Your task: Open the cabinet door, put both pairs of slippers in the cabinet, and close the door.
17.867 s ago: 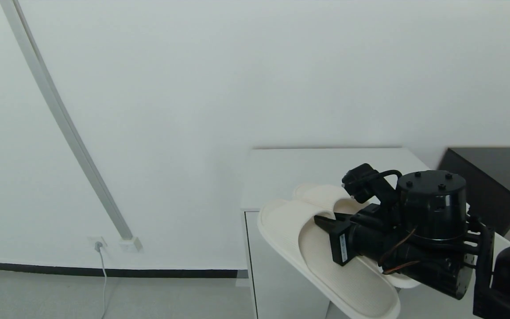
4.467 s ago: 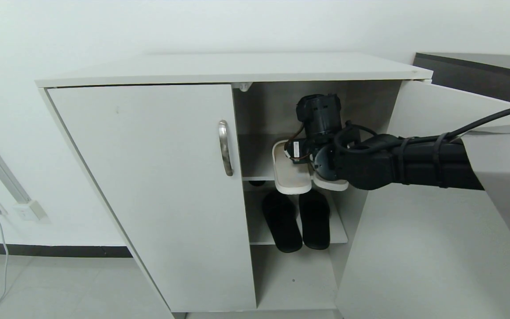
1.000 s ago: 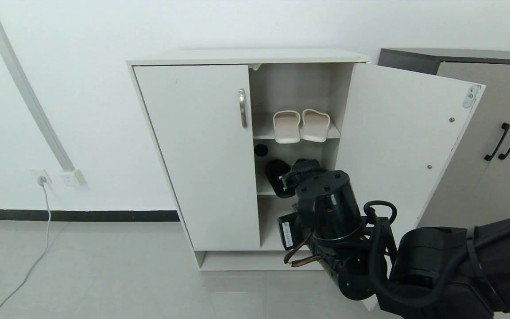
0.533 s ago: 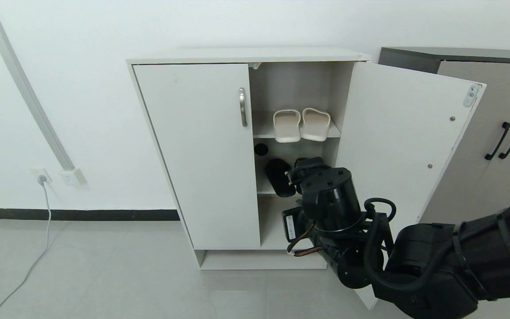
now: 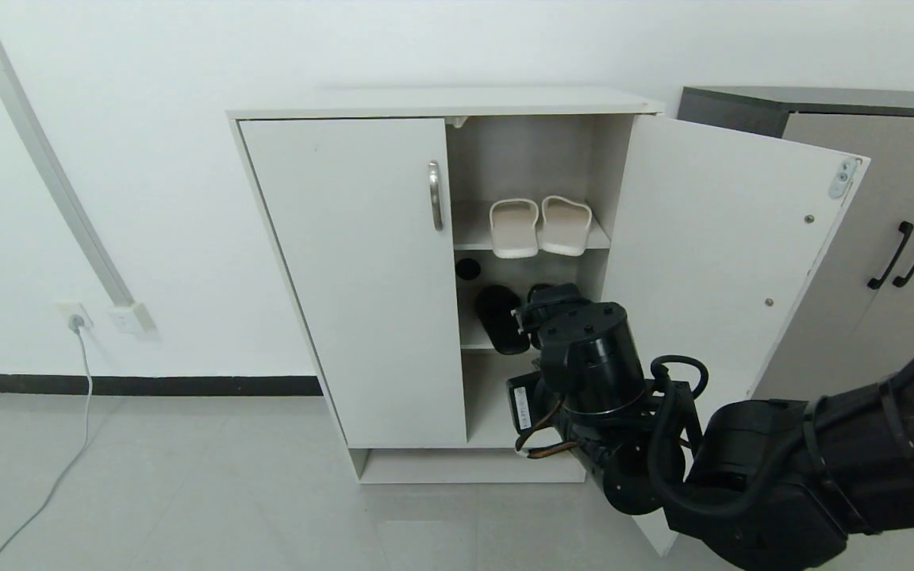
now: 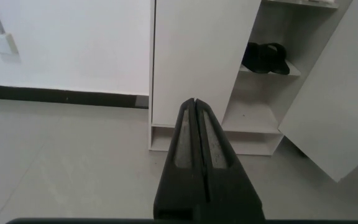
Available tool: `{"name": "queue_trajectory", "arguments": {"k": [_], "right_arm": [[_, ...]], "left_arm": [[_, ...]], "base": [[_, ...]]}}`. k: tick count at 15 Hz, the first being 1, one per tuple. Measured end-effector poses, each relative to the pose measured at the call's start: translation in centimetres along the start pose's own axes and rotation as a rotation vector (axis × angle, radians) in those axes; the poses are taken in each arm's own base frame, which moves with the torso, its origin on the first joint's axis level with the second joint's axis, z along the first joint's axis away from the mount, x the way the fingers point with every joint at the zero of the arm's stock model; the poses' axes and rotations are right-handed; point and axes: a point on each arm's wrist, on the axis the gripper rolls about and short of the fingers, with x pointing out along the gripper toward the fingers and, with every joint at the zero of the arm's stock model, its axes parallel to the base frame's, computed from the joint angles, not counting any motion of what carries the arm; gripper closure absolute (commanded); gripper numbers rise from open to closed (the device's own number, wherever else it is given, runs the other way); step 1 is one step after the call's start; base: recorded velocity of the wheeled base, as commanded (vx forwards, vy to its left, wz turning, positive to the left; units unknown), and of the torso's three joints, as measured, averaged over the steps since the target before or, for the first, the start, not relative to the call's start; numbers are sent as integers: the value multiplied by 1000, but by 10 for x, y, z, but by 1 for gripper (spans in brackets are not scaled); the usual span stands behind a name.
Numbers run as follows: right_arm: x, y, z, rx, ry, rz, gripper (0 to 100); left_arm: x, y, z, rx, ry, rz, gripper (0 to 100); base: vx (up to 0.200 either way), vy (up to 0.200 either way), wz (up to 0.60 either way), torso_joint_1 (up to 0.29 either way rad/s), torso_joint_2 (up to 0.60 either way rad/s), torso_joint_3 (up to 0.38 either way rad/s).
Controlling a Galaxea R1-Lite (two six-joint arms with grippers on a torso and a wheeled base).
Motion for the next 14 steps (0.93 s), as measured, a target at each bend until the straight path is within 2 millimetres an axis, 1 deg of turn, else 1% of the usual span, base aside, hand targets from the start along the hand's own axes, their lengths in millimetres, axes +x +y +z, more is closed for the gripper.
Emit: {"name": "queue_trajectory", "arguments": {"k": [2,6,14], "right_arm": [[1,-1,-1,-2,5,-5,100],[3,-4,1,6,-2,-14,100],[3,-8,0,12,-4,-27,100]], "left_arm": [[0,0,-1,2,3,-1,100],[0,0,0,2,0,0,100],[0,0,0,2,1,0,100]], "base": [[0,0,0,36,-290,-354],[0,0,0,65,-514,-360],[0,0,0,145,-470,-331]]}}
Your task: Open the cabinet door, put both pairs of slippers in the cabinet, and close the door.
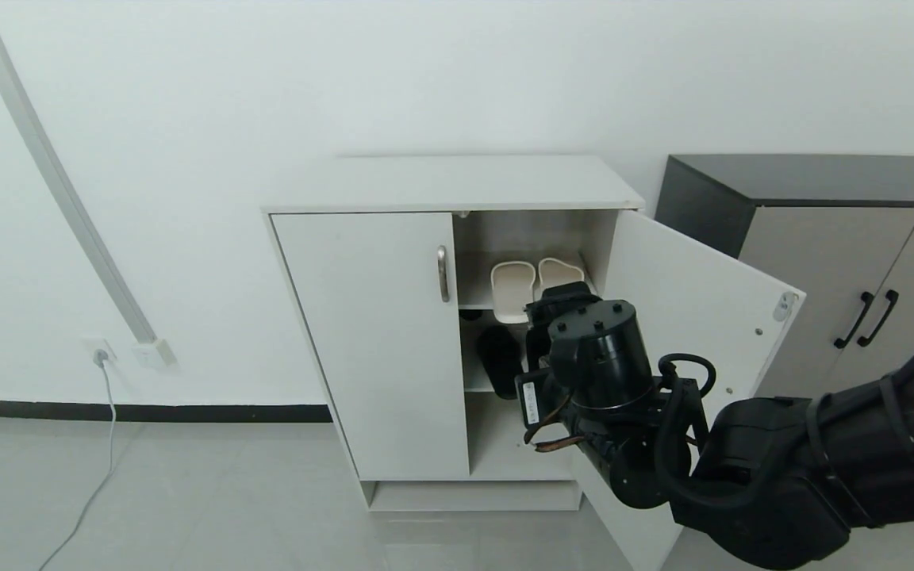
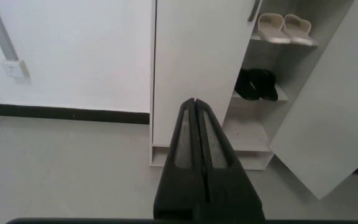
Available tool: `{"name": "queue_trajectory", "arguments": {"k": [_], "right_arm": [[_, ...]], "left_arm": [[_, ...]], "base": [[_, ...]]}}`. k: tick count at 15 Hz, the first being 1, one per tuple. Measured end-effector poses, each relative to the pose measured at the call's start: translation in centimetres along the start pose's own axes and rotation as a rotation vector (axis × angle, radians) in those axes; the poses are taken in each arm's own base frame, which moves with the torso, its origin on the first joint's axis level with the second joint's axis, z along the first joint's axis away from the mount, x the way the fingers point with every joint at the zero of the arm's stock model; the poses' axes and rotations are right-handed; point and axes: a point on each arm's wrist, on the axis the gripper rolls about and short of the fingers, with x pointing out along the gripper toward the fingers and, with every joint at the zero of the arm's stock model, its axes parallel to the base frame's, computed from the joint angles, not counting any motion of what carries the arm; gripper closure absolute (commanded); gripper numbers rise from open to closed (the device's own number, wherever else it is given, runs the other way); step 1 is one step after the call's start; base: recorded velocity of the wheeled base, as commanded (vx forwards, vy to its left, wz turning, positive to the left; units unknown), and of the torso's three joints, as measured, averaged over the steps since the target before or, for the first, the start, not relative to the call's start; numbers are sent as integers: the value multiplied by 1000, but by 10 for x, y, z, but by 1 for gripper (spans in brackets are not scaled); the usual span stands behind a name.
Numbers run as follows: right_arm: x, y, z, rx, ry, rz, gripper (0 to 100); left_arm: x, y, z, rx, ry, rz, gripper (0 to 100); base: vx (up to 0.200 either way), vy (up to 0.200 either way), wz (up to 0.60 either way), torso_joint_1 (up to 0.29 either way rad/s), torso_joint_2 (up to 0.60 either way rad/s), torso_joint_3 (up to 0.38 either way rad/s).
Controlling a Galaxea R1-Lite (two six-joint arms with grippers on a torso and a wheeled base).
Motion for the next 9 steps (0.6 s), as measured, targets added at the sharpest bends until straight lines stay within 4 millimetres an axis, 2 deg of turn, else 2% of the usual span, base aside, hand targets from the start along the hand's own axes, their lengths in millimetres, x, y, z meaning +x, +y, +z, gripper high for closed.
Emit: {"name": "queue_trajectory", "arguments": {"k": [9], "right_arm": [[1,-2,-4,-6,11,-7,100]], "left_arm": [[0,0,0,0,0,0,100]], "base": [[0,0,0,193,-507,-314]]}}
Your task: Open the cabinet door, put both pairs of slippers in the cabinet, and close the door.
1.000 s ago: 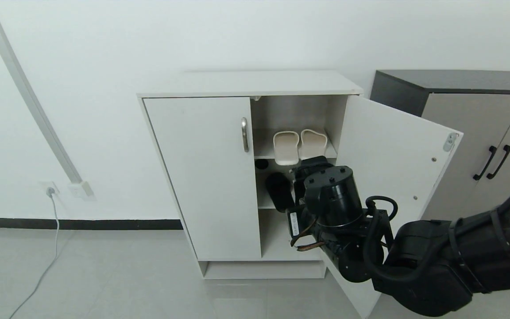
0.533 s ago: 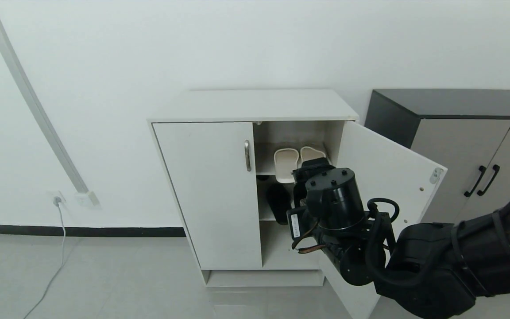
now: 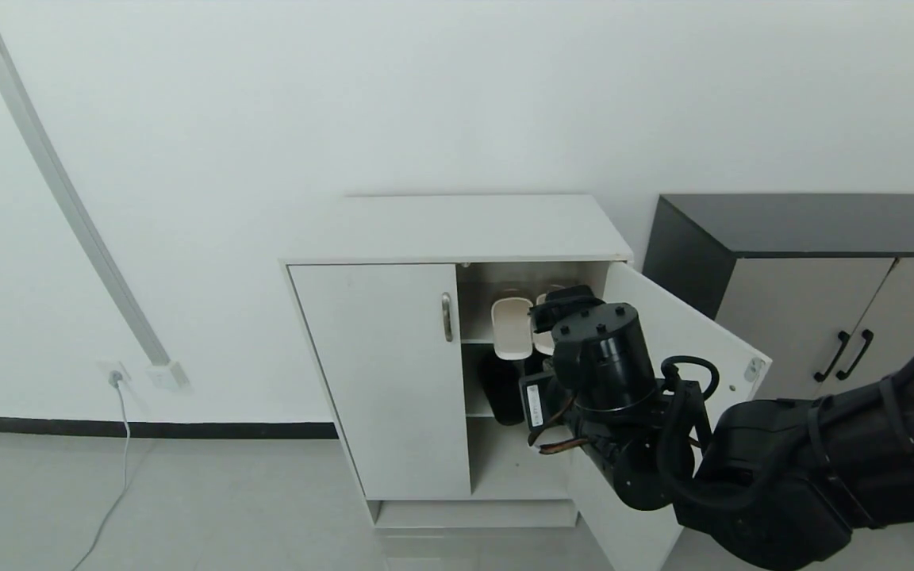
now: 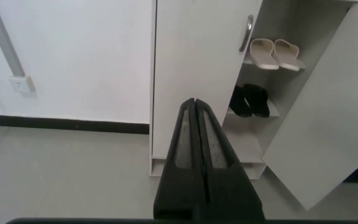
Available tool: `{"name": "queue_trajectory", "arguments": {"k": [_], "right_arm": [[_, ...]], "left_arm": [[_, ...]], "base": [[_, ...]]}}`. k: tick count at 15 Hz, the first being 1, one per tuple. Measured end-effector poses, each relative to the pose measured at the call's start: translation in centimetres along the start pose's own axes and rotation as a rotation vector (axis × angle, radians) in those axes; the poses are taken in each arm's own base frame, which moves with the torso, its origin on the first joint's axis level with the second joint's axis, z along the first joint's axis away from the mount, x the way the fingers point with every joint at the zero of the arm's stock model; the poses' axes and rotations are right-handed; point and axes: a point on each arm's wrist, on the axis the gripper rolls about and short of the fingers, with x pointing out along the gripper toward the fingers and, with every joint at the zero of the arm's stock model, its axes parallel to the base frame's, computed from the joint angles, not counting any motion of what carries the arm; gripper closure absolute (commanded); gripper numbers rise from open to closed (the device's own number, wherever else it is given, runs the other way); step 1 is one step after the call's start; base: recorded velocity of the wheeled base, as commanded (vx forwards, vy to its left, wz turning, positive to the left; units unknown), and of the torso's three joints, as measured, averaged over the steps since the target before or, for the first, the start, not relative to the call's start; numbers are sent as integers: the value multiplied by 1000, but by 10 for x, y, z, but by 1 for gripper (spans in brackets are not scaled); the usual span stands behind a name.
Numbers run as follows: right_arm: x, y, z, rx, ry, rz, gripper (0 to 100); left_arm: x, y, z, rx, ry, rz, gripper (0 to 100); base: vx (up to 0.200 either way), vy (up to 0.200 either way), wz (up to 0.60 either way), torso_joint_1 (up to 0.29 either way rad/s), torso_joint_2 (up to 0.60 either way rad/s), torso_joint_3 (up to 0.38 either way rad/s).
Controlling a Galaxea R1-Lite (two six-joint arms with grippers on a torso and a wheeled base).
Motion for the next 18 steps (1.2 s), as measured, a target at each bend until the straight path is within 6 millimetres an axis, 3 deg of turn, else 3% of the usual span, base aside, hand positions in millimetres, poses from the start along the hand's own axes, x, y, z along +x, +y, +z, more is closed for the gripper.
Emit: {"name": "queue_trajectory", "arguments": {"k": [9,18], "right_arm": [[0,-1,-1,0,-1,0,100],[-9,-6,6,11,-17,1,100]], "left_arm": [[0,0,0,0,-1,0,100],[0,0,0,0,0,0,100]], "base": [[0,0,0,245,-575,-322],[0,0,0,182,-388,-212]]}}
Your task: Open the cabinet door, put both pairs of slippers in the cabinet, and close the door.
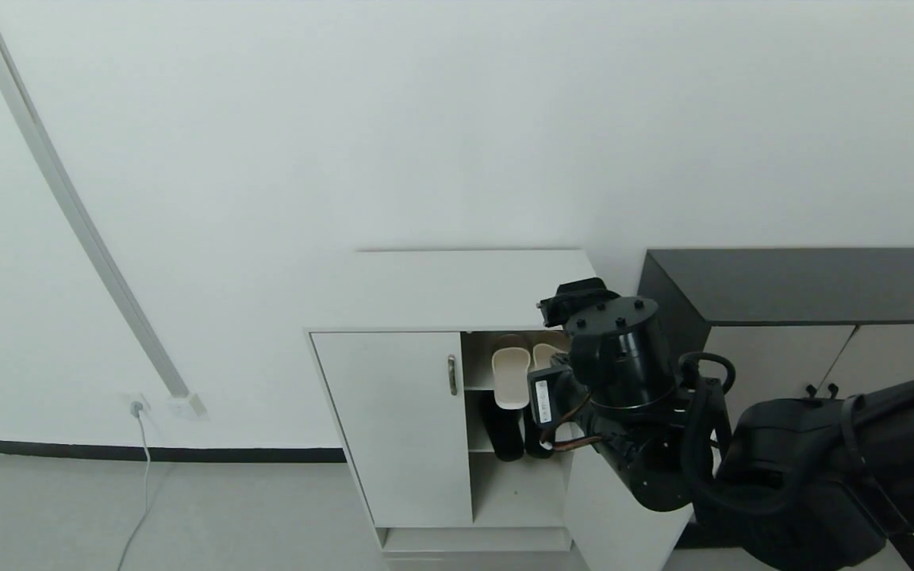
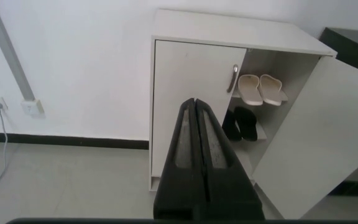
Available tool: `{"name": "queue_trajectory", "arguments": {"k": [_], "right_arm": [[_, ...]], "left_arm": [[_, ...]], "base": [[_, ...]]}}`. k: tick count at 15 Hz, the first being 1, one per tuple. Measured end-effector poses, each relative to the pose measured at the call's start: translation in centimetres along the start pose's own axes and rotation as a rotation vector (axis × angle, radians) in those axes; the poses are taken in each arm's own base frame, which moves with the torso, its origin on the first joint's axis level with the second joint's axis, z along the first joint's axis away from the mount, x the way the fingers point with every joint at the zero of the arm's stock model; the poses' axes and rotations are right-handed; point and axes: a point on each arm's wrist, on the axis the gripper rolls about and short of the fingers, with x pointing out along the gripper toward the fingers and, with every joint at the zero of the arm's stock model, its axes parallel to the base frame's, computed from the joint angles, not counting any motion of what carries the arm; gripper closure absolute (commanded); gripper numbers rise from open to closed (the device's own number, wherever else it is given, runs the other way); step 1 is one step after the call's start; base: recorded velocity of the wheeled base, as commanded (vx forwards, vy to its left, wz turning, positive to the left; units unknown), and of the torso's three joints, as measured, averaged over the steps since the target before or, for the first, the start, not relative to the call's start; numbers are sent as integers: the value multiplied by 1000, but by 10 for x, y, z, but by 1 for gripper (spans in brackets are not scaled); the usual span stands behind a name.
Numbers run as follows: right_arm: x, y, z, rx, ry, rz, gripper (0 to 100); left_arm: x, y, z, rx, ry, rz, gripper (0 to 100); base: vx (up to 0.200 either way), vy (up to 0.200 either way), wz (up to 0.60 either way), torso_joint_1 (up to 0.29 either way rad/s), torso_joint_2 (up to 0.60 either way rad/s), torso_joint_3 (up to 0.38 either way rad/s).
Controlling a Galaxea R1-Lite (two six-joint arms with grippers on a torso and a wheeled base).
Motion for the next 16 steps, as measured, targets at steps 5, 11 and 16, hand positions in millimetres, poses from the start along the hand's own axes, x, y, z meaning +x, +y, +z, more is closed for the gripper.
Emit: {"name": "queue_trajectory", "arguments": {"k": [5,11,16], "right_arm": [[0,-1,-1,-4,4,-1,100],[0,-1,-6,-19,16,-1,100],[3,-5,-6,-18,21,-8,100]], "left_arm": [[0,0,0,2,0,0,100],[0,0,0,3,0,-2,100],[0,0,0,3,1,-1,100]], "base": [[0,0,0,152,-325,-166],[0,0,-100,6,-10,-4],[0,0,-600,6,-2,2]]}}
